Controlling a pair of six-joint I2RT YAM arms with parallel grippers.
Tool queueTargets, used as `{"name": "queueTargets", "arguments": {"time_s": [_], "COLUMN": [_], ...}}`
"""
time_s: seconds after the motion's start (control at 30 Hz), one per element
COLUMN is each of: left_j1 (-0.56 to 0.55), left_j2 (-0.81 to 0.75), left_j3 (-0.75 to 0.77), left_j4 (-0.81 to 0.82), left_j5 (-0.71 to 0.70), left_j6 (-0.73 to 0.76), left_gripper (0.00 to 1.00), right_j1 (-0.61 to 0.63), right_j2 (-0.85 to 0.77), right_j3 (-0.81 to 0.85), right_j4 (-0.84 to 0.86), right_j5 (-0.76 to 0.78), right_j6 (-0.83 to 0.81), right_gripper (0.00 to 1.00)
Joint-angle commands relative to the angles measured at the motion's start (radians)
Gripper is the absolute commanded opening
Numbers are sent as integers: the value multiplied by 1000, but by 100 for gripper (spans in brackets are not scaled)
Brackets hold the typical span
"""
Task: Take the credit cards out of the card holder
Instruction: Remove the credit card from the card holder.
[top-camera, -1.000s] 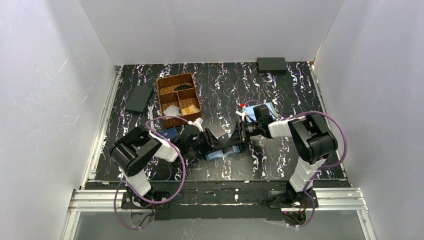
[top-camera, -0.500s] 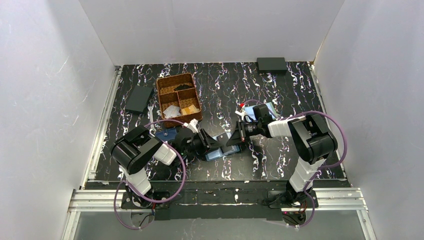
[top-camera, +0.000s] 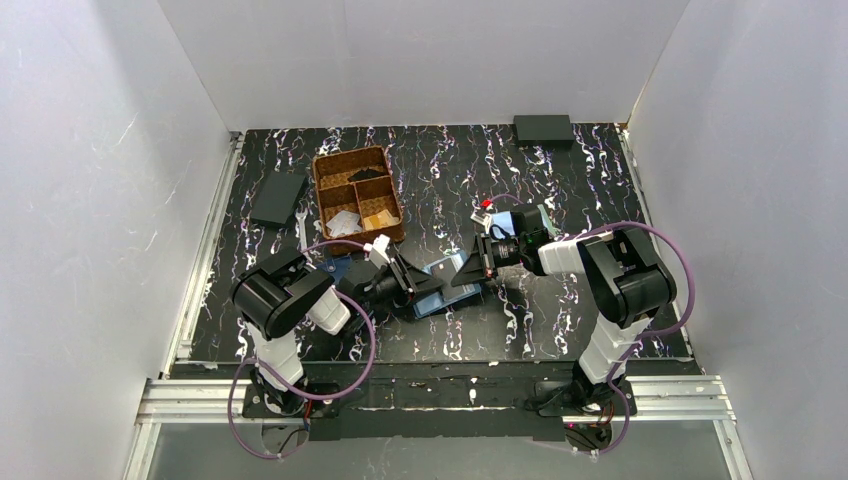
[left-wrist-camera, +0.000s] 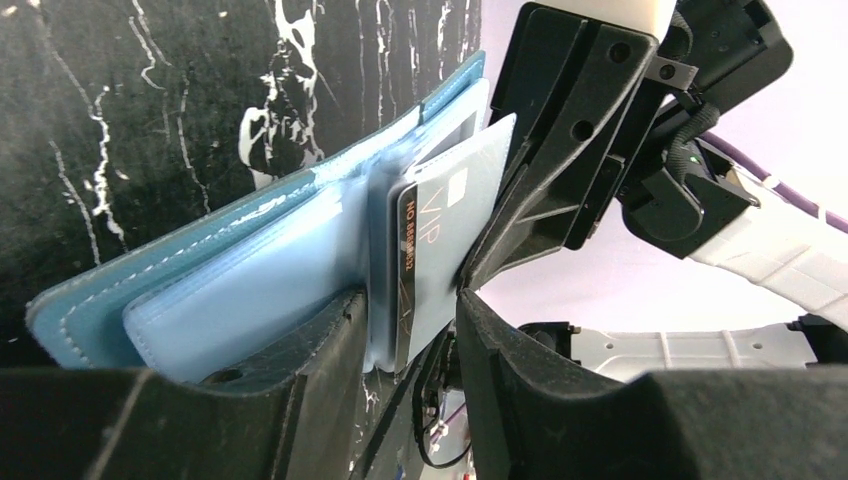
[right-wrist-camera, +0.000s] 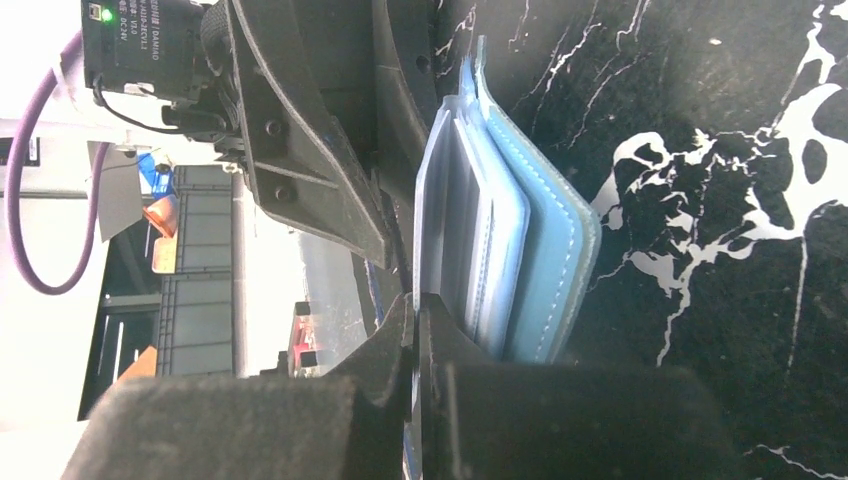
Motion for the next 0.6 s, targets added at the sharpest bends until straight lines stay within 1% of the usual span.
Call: {"name": "queueTargets", "arguments": {"time_s": [0.0, 0.07, 0.1, 0.17, 0.3, 0.47, 0.57], "left_j1": [5, 4, 4, 4, 5, 4, 4], "left_j2": [-33, -64, -70, -75, -81, -94, -104], "left_j3": [-15, -12, -8, 3, 11, 8, 12], "left_j4": [55, 53, 52, 53, 58, 62, 64], "left_j5": [-6, -3, 1, 10, 15, 14, 21], "left_j6": [13, 19, 18, 11, 10, 31, 49], "left_gripper": [36, 28, 26, 26, 21, 20, 20], "right_j1": [9, 8, 9, 10, 10, 13, 23], "right_j2": [-34, -29, -27, -24, -24, -13, -3], "right_j3": [19, 22, 22, 23, 23, 27, 42], "right_j4": [72, 72, 72, 72, 70, 64, 24], "right_j5": [-141, -149, -152, -159, -163, -173, -187], "right_j6": [24, 24, 24, 24, 24, 21, -6], "right_gripper": [1, 1, 1, 1, 1, 1, 1]}}
